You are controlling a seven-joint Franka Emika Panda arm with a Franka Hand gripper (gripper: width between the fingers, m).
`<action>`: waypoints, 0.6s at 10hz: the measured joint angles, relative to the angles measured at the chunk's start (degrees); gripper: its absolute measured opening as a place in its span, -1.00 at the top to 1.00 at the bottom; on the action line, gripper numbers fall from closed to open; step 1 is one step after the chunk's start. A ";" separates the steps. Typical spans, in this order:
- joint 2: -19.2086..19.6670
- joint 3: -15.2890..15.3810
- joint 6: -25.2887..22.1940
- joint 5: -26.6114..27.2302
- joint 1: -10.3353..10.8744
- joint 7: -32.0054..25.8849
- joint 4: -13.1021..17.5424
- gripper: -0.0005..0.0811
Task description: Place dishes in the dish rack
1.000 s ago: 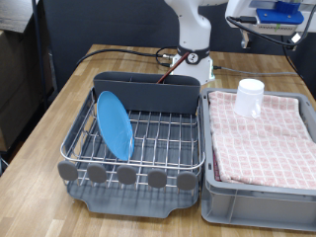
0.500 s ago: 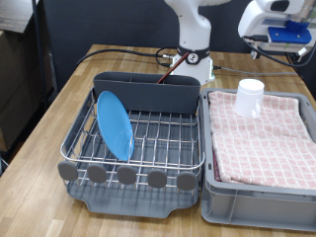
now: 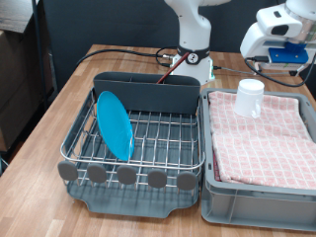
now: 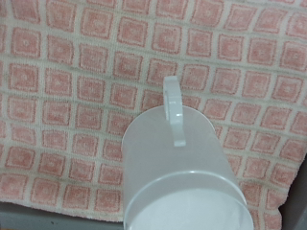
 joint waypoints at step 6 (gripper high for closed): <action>1.50 -0.36 5.67 0.20 -0.02 -3.67 -2.39 -0.98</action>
